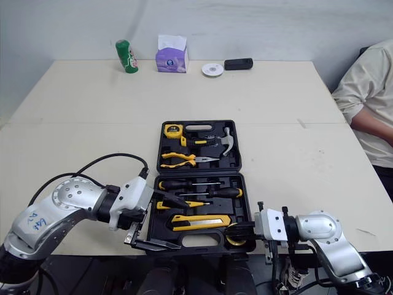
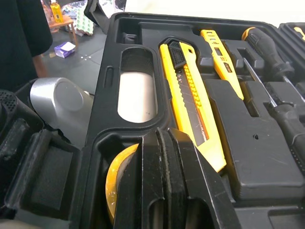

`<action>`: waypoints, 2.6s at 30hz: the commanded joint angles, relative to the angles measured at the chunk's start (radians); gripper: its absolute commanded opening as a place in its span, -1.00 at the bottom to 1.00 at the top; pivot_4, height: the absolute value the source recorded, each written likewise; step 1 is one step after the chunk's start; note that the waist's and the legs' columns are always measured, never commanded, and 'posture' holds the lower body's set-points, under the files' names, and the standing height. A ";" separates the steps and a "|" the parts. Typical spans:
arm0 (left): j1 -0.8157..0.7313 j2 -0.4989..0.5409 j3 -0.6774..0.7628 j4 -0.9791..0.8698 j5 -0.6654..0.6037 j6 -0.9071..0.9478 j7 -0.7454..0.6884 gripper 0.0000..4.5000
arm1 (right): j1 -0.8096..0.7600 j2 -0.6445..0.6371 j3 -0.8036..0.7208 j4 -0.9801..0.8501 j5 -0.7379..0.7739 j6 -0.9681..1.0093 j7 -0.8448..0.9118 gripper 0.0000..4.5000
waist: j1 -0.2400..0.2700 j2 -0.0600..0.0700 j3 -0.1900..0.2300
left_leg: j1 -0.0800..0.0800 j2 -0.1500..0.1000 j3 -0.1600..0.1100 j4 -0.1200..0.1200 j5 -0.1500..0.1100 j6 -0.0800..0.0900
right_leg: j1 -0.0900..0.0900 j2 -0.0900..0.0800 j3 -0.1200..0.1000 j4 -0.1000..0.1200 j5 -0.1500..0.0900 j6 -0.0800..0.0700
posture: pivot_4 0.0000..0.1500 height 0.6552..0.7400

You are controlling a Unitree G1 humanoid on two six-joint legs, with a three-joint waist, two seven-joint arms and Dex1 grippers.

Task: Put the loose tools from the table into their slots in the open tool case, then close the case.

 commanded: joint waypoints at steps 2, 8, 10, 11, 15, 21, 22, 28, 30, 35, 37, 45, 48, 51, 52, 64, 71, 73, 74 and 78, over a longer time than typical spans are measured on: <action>-0.009 0.010 0.030 -0.015 -0.005 -0.025 -0.016 1.00 | 0.043 -0.011 0.009 0.053 -0.045 -0.016 -0.010 -0.98 | 0.000 0.000 0.000 | 0.000 0.000 0.000 0.000 0.000 0.000 | 0.000 0.000 0.000 0.000 0.000 0.000 | 1.00 0.71; -0.017 0.009 0.029 -0.004 0.000 -0.026 -0.021 1.00 | 0.068 0.031 0.030 0.136 -0.060 -0.068 -0.035 -0.98 | -0.001 -0.004 -0.003 | 0.001 0.000 0.000 0.000 0.000 0.000 | 0.001 0.000 0.000 0.000 0.000 0.000 | 1.00 0.71; -0.018 0.013 0.032 0.001 0.004 -0.030 -0.026 1.00 | 0.086 0.033 0.029 0.168 -0.059 -0.079 -0.032 -0.98 | -0.001 -0.005 -0.004 | 0.003 0.000 0.000 0.000 -0.001 -0.001 | 0.002 0.000 0.001 0.000 0.000 0.000 | 1.00 0.71; -0.018 0.015 0.033 0.004 0.005 -0.032 -0.029 1.00 | 0.091 0.032 0.026 0.175 -0.046 -0.067 -0.032 -0.98 | -0.001 -0.006 -0.005 | 0.003 0.000 0.000 -0.001 -0.001 -0.001 | 0.003 0.000 0.001 0.000 0.000 0.000 | 1.00 0.71; -0.031 0.012 0.029 0.016 0.012 -0.036 -0.033 1.00 | 0.092 0.022 0.018 0.179 0.003 -0.003 -0.025 -0.98 | 0.001 -0.007 -0.006 | 0.004 0.001 0.000 -0.001 -0.001 -0.001 | 0.003 0.000 0.001 -0.001 0.000 0.000 | 1.00 0.71; -0.057 -0.009 0.010 0.039 0.027 -0.043 -0.027 1.00 | 0.081 -0.015 -0.004 0.140 0.092 0.117 0.003 -0.98 | 0.003 -0.007 -0.007 | 0.003 0.001 -0.001 -0.001 -0.002 0.000 | 0.003 -0.001 0.001 -0.002 0.000 0.000 | 1.00 0.71; -0.058 -0.013 0.008 0.043 0.031 -0.045 -0.026 1.00 | 0.078 -0.024 -0.008 0.115 0.108 0.142 0.004 -0.98 | 0.004 -0.007 -0.007 | 0.003 0.000 -0.001 -0.001 -0.002 0.001 | 0.004 -0.001 0.001 -0.002 0.000 0.000 | 1.00 0.71; -0.040 -0.019 0.023 0.072 0.058 -0.054 -0.009 1.00 | 0.024 -0.059 -0.054 -0.048 0.207 0.300 -0.045 -0.98 | 0.004 -0.005 -0.005 | 0.002 0.000 -0.001 -0.001 -0.003 0.002 | 0.003 -0.002 0.000 -0.004 0.000 0.000 | 1.00 0.71; -0.025 -0.020 0.049 0.086 0.058 -0.054 0.010 1.00 | -0.010 -0.077 -0.097 -0.096 0.269 0.374 -0.062 -0.98 | 0.002 -0.003 -0.004 | 0.001 0.000 -0.001 -0.001 -0.003 0.002 | 0.002 -0.002 0.000 -0.004 0.000 0.001 | 1.00 0.71; 0.016 -0.008 0.134 0.149 0.083 -0.069 0.064 1.00 | -0.125 -0.107 -0.199 -0.083 0.323 0.492 -0.120 -0.98 | -0.004 -0.001 -0.002 | -0.001 0.001 0.000 -0.002 -0.002 0.000 | -0.002 -0.002 0.001 -0.001 0.000 0.000 | 1.00 0.71; 0.033 0.002 0.203 0.240 0.105 -0.103 0.077 1.00 | -0.205 -0.129 -0.198 0.034 0.180 0.424 -0.161 -0.98 | -0.003 -0.001 -0.002 | -0.001 0.001 0.000 -0.002 -0.001 -0.001 | -0.003 -0.001 -0.001 -0.001 -0.001 -0.002 | 1.00 0.71; 0.093 0.019 0.283 0.471 0.207 -0.254 0.070 -0.11 | -0.380 -0.130 -0.119 0.272 -0.039 0.375 -0.211 -1.00 | -0.005 0.000 -0.002 | -0.009 0.001 0.001 -0.002 -0.001 -0.001 | -0.012 -0.001 -0.001 0.000 -0.001 -0.001 | 1.00 0.71; 0.081 -0.002 0.262 0.531 0.242 -0.299 0.079 -0.77 | -0.418 -0.098 -0.074 0.293 -0.083 0.390 -0.226 -1.00 | -0.006 0.000 -0.002 | -0.015 0.000 0.002 -0.002 0.001 -0.001 | -0.018 -0.001 -0.001 0.002 -0.001 -0.001 | 1.00 0.71; 0.049 -0.049 0.228 0.584 0.268 -0.333 0.091 -0.98 | -0.449 -0.058 -0.033 0.293 -0.107 0.416 -0.227 -1.00 | -0.006 0.000 -0.002 | -0.015 0.000 0.003 -0.001 0.002 -0.001 | -0.018 -0.001 -0.001 0.003 0.000 -0.001 | 1.00 0.71; 0.039 -0.063 0.215 0.592 0.274 -0.332 0.092 -0.98 | -0.456 -0.048 -0.025 0.286 -0.105 0.437 -0.226 -1.00 | -0.006 0.000 -0.002 | -0.014 0.000 0.003 -0.001 0.002 -0.001 | -0.018 -0.002 0.000 0.003 0.000 -0.001 | 1.00 0.71; -0.078 -0.230 0.112 0.681 0.352 -0.337 0.166 -0.98 | -0.548 0.091 0.025 0.262 -0.137 0.523 -0.272 -1.00 | -0.014 0.000 -0.002 | -0.014 0.000 0.003 -0.001 0.003 -0.001 | -0.018 -0.001 -0.001 0.004 0.001 -0.001 | 1.00 0.71; -0.180 -0.289 0.082 0.809 0.433 -0.383 0.199 -0.98 | -0.621 0.144 0.040 0.346 -0.204 0.494 -0.305 -1.00 | -0.026 0.000 -0.002 | -0.014 -0.001 0.003 -0.001 0.004 -0.001 | -0.018 -0.002 -0.001 0.006 0.001 -0.001 | 1.00 0.71; -0.202 -0.302 0.082 0.841 0.450 -0.394 0.209 -0.98 | -0.627 0.151 0.039 0.355 -0.210 0.499 -0.303 -1.00 | -0.027 0.000 -0.002 | -0.014 -0.001 0.003 -0.001 0.005 0.000 | -0.018 -0.002 -0.001 0.007 0.001 -0.001 | 1.00 0.71; -0.209 -0.307 0.083 0.856 0.456 -0.400 0.212 -0.98 | -0.628 0.154 0.038 0.356 -0.211 0.503 -0.301 -1.00 | -0.027 0.000 -0.002 | -0.014 -0.001 0.003 -0.001 0.005 0.000 | -0.018 -0.002 -0.001 0.007 0.001 -0.001 | 1.00 0.71; -0.216 -0.314 0.091 0.884 0.470 -0.414 0.215 -0.98 | -0.628 0.163 0.033 0.357 -0.219 0.505 -0.303 -1.00 | -0.029 0.000 -0.002 | -0.014 -0.001 0.003 -0.001 0.005 0.000 | -0.018 -0.002 -0.001 0.009 0.001 -0.001 | 1.00 0.71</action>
